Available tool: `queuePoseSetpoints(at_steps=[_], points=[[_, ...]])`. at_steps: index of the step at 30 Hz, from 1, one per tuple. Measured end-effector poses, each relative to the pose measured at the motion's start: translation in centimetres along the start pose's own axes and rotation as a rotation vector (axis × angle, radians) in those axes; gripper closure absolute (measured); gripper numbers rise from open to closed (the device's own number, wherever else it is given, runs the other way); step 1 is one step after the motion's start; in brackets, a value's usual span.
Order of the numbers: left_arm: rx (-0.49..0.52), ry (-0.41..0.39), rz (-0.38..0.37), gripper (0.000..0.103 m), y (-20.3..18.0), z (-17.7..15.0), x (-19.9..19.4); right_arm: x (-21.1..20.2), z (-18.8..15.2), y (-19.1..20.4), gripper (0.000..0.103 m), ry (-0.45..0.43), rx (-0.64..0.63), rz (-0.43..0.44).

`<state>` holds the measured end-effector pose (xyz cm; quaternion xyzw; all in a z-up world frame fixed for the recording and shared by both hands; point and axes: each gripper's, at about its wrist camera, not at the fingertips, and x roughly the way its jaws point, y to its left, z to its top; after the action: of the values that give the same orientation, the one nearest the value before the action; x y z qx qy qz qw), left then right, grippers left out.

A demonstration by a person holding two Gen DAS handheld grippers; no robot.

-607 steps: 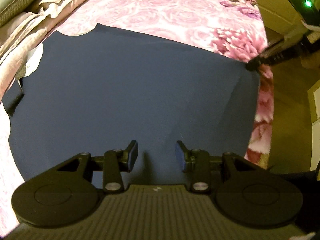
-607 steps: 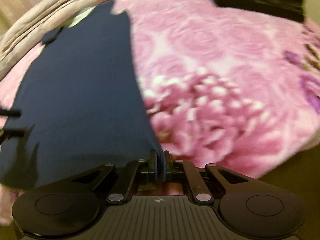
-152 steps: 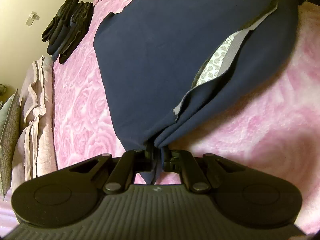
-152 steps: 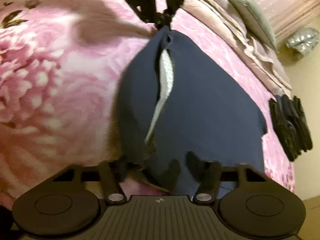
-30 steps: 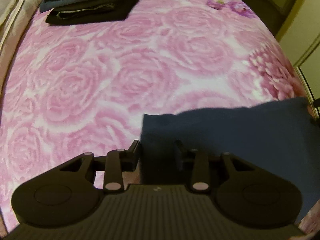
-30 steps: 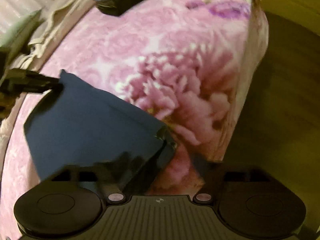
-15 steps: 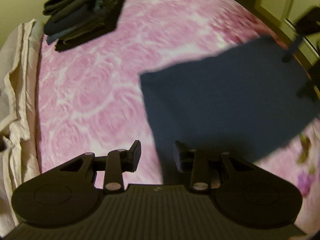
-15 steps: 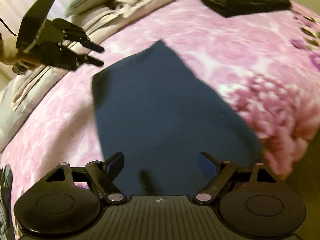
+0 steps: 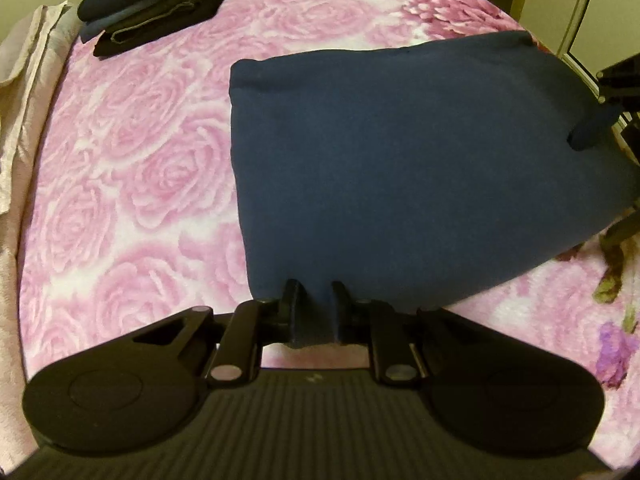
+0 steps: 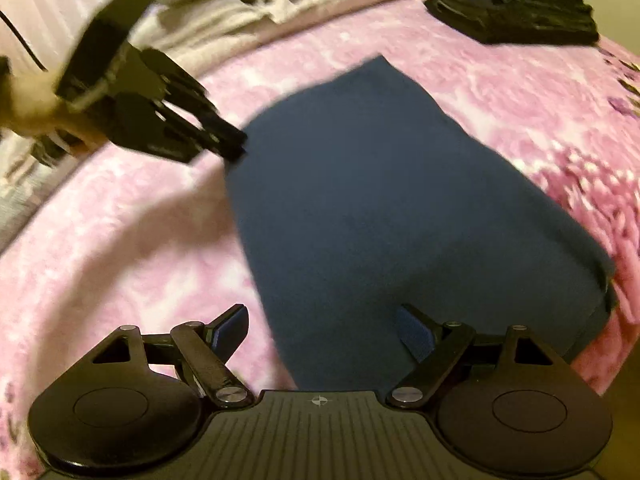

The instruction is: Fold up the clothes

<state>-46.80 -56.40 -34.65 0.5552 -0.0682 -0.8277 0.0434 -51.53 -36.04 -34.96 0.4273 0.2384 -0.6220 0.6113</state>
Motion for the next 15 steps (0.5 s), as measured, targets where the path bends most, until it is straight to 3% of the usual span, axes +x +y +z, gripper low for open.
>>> queuePoseSetpoints(at_steps=[5,7,8,11,15], points=[[0.018,-0.012,-0.005,0.087,0.1,-0.5,-1.0,0.0,-0.7,0.6,0.019,0.056,-0.086,-0.090],[0.062,-0.013,0.016,0.083,-0.1,-0.9,-2.0,-0.8,-1.0,1.5,0.019,0.070,-0.153,-0.138],[0.098,-0.014,0.044,0.075,-0.4,-1.1,-2.6,-1.2,-1.2,2.2,0.019,0.063,-0.211,-0.152],[0.287,-0.055,0.147,0.064,-2.4,-2.5,-4.3,-1.2,-2.0,4.7,0.011,0.052,-0.380,-0.166],[0.579,-0.096,0.223,0.056,-6.1,-4.3,-4.5,0.9,-2.7,7.4,0.010,0.009,-0.592,-0.207]])
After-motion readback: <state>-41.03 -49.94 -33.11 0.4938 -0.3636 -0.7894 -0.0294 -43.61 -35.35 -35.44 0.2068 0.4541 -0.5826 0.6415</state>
